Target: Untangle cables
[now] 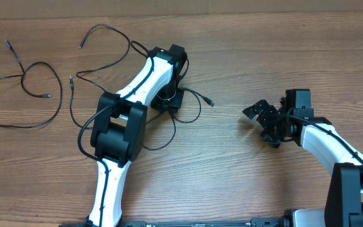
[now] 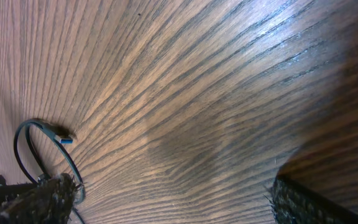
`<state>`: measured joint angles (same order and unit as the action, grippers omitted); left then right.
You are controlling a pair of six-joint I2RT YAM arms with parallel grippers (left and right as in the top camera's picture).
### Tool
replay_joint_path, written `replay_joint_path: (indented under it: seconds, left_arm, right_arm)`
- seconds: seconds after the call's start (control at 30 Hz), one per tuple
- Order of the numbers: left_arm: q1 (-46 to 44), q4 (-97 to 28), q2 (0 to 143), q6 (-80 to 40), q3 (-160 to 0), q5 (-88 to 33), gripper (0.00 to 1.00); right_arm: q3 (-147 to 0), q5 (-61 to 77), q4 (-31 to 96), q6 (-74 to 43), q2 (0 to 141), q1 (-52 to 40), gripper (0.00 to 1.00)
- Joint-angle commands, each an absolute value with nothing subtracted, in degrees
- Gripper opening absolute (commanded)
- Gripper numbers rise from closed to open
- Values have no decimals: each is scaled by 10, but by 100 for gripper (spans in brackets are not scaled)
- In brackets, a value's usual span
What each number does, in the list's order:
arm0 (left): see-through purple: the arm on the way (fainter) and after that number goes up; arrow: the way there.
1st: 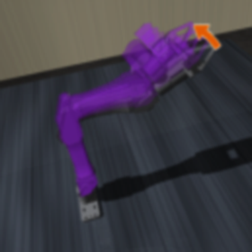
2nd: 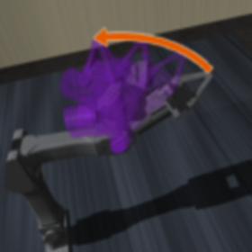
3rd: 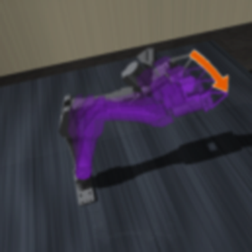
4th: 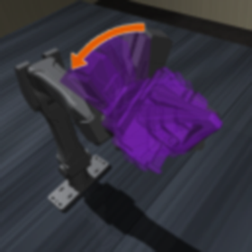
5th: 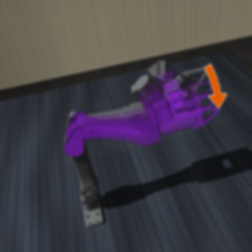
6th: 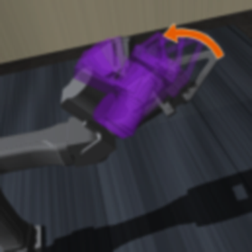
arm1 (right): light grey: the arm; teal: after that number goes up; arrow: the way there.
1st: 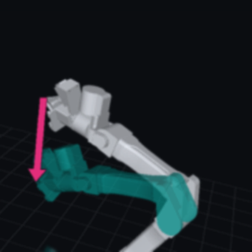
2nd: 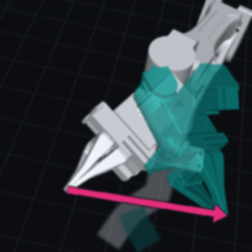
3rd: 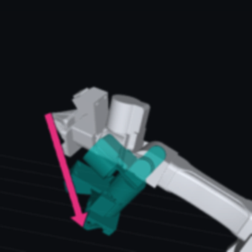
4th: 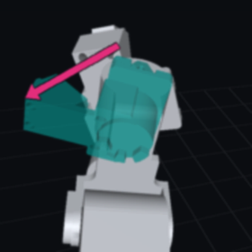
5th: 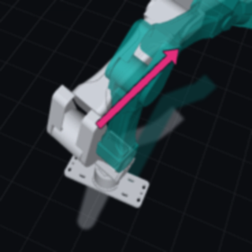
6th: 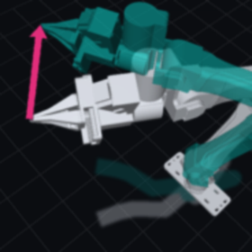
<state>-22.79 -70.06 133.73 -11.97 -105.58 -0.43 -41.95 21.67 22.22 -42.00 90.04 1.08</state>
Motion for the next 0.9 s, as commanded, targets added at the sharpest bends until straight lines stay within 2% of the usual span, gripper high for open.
replay_joint_path:
  seconds: [0.0,0.03,0.07,0.1,0.3,0.33,0.4,0.43,0.6,0.77,0.87]
  left_arm:
    - [-229,-704,1386,-120,-1024,-10,63]
    - [-229,-707,1386,-120,-1024,-20,75]
    - [-229,-710,1386,-119,-1024,-29,90]
    - [-229,-714,1386,-114,-1024,-39,100]
    - [-229,-719,1386,-103,-1024,-45,100]
    - [-229,-722,1386,-103,-1024,-43,96]
    - [-229,-729,1386,-103,-1024,-39,80]
    - [-229,-733,1386,-103,-1023,-39,77]
    - [-229,-746,1386,-103,-1023,-25,69]
    - [-229,-750,1386,-128,-1023,12,68]
    - [-229,-740,1386,-141,-1023,21,59]
  right_arm:
    - [-412,196,227,-420,905,11,100]
    - [-412,196,227,-420,905,11,100]
    - [-412,196,227,-420,905,11,100]
    - [-412,196,227,-420,905,11,100]
    - [-412,196,227,-420,905,11,100]
    - [-412,196,228,-420,905,11,100]
    - [-412,196,227,-420,905,11,100]
    - [-412,196,228,-420,905,11,100]
    - [-412,196,227,-420,905,11,100]
    - [-412,196,228,-420,905,11,100]
    - [-412,196,228,-420,905,11,100]
